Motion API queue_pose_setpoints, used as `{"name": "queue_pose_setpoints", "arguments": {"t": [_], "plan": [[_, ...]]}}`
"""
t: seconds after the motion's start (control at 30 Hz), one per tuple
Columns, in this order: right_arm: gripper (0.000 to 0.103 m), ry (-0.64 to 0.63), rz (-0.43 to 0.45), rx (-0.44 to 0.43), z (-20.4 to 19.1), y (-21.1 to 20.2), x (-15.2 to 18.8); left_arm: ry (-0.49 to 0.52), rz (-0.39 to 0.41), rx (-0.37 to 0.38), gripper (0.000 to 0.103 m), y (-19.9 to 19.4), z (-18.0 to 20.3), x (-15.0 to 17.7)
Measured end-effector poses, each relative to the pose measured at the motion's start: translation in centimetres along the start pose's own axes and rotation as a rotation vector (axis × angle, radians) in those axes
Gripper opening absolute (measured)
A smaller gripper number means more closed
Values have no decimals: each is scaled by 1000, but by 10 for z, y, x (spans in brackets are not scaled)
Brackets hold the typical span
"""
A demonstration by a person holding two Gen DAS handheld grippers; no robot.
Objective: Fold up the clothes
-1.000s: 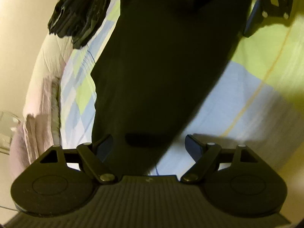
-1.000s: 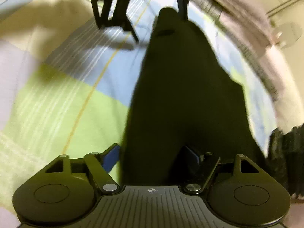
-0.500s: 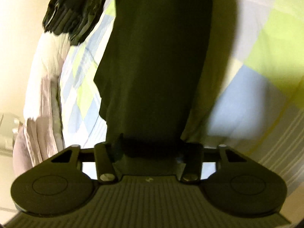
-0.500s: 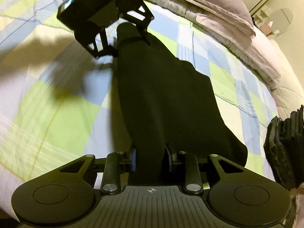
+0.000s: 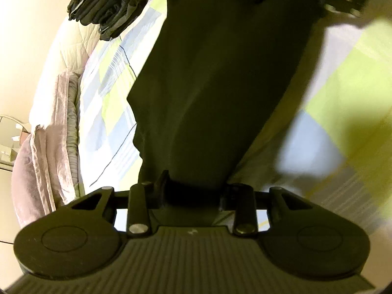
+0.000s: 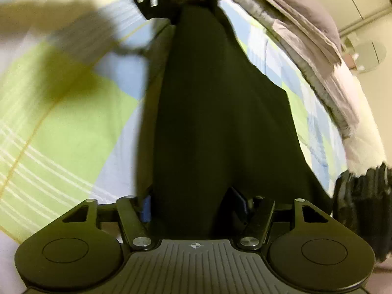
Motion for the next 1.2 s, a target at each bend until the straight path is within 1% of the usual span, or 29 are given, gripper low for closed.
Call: {"name": "queue_pose_setpoints", "arguments": {"t": [0.07, 0.1, 0.2, 0.33, 0.47, 0.6, 0.73, 0.93, 1.0, 1.07, 1.2], "plan": [[34, 11, -5, 9, 7, -12, 4, -22, 0, 15, 31, -15, 3, -9], [32, 12, -10, 17, 10, -20, 7, -43, 1, 26, 30, -25, 6, -16], [30, 23, -33, 20, 21, -43, 20, -99, 12, 56, 30, -58, 23, -35], [30, -16, -55, 1, 23, -76, 40, -182, 6, 90, 30, -101, 53, -61], [30, -80, -62, -60, 5, -98, 67, -305, -40, 109, 30, -134, 89, -88], [30, -131, -38, -116, -8, -105, 97, -427, -108, 101, 30, -149, 121, -113], [30, -166, 10, -148, -8, -101, 124, -491, -192, 57, 30, -148, 139, -140], [30, -250, 135, -215, 6, -82, 157, -567, -324, -25, 30, -145, 159, -180], [30, -280, 175, -230, 10, -79, 166, -589, -350, -54, 30, -141, 169, -189], [30, -308, 221, -243, 9, -77, 173, -588, -367, -90, 30, -140, 178, -193], [30, -335, 299, -229, -2, -74, 187, -569, -361, -163, 31, -142, 192, -197]]}}
Point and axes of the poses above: each gripper's, at about its wrist camera, not at the fingertips, and y roughly the way its jaws point, z to its right, x to its underside, the point moved 9 cm from there along y, roughly the way its jaws point, and after that the axes turned 2 degrees about -x, right-handed, at the moved point
